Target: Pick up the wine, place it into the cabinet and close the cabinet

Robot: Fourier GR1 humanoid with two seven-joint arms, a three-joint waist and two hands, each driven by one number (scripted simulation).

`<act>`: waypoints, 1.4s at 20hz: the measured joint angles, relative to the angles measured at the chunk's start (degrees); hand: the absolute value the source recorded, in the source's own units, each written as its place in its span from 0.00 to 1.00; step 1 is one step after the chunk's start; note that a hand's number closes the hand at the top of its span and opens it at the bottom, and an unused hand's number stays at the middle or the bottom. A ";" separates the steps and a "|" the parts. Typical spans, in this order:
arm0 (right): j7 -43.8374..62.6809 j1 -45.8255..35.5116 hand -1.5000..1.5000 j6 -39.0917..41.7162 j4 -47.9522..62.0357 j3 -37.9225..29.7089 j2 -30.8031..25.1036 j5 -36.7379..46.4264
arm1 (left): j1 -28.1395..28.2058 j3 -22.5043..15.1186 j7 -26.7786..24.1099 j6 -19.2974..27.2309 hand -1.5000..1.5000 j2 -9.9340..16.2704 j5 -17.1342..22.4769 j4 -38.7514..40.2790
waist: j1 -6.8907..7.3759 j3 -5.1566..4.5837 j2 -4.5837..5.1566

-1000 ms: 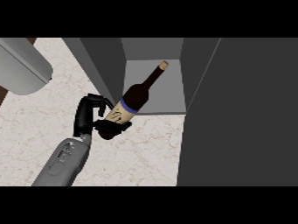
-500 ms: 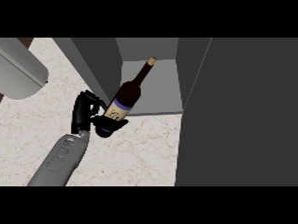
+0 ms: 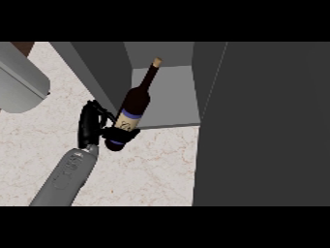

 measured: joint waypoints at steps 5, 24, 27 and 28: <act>0.03 -0.15 0.00 0.38 0.20 -0.07 0.18 -0.26 | 0.06 0.67 -0.12 1.82 1.00 -0.53 -0.37 0.26 | -0.42 0.05 0.07; -0.40 -0.14 0.00 2.70 0.95 0.57 0.35 -1.26 | 0.76 -0.02 -1.73 8.68 1.00 0.71 -5.38 0.98 | -2.64 -0.09 0.56; -0.49 -0.17 0.00 3.21 1.06 0.83 0.34 -1.44 | 1.07 -1.41 -1.36 10.10 1.00 1.80 -7.89 1.04 | -3.00 -0.02 0.58; -0.56 -0.14 0.00 3.25 1.10 0.93 0.44 -1.48 | 1.10 -1.85 -1.08 10.66 1.00 2.01 -8.75 1.13 | -3.03 0.01 0.55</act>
